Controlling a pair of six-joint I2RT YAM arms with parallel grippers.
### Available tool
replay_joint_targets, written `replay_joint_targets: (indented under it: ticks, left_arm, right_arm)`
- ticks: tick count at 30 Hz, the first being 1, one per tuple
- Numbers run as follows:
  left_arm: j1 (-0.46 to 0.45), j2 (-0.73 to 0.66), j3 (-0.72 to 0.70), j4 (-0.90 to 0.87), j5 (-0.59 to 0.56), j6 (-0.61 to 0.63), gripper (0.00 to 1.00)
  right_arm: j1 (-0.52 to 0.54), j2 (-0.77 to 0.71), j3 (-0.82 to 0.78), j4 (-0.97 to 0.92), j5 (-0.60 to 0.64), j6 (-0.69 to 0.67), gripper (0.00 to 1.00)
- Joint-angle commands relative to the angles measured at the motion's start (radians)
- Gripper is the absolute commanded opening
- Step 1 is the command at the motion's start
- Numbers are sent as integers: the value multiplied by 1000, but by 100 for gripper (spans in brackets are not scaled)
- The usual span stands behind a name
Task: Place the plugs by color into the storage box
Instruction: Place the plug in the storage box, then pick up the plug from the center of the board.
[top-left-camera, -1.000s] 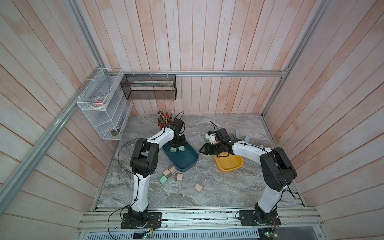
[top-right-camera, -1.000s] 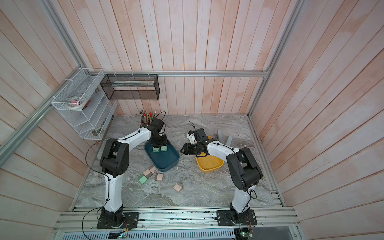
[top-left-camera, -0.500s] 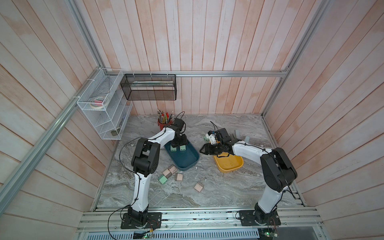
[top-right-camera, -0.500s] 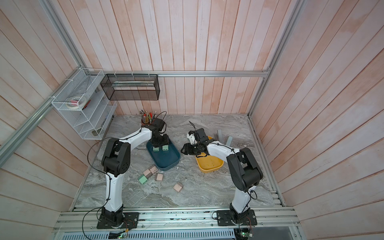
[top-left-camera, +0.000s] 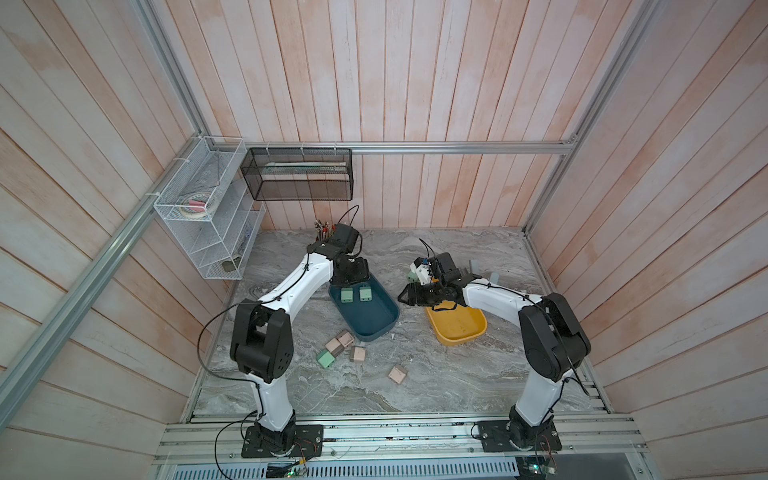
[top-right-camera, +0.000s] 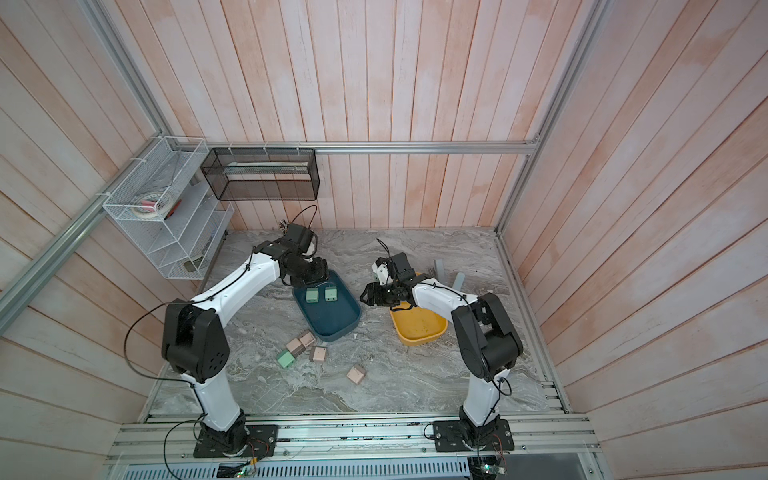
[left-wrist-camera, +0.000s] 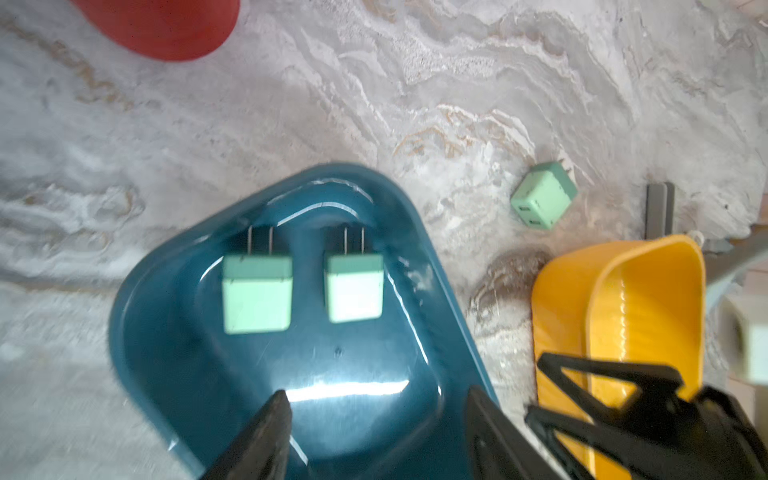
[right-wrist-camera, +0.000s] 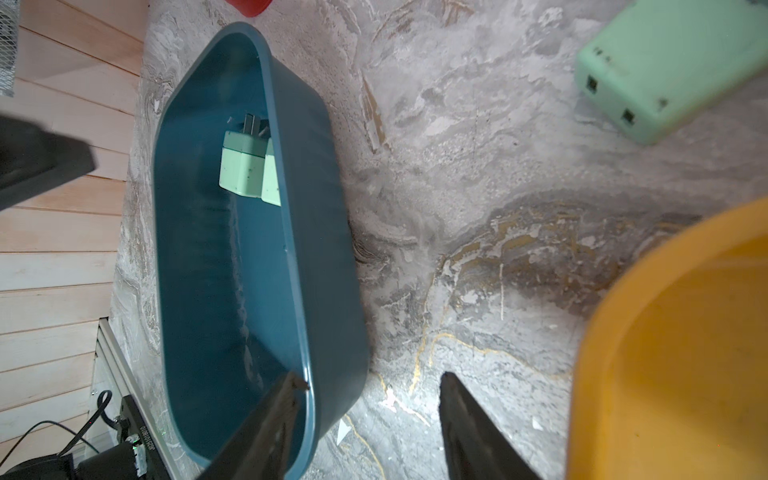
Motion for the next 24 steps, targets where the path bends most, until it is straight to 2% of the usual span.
replay_joint_targets:
  ticks: [1, 5, 11, 17, 24]
  left_arm:
    - [6, -107, -140, -96, -8, -53, 68]
    - [17, -268, -337, -114, 22, -137, 68]
    - [17, -408, -596, -56, 87, -238, 68]
    - [18, -425, -753, 20, 117, -277, 68]
    - [24, -398, -819, 65, 98, -288, 68]
  right_arm:
    - [1, 19, 8, 7, -8, 9, 58]
    - [4, 19, 1, 16, -10, 19, 58]
    - [29, 29, -3, 19, -11, 25, 58]
    - [58, 24, -19, 11, -3, 23, 58]
    - [67, -15, -82, 21, 14, 32, 58]
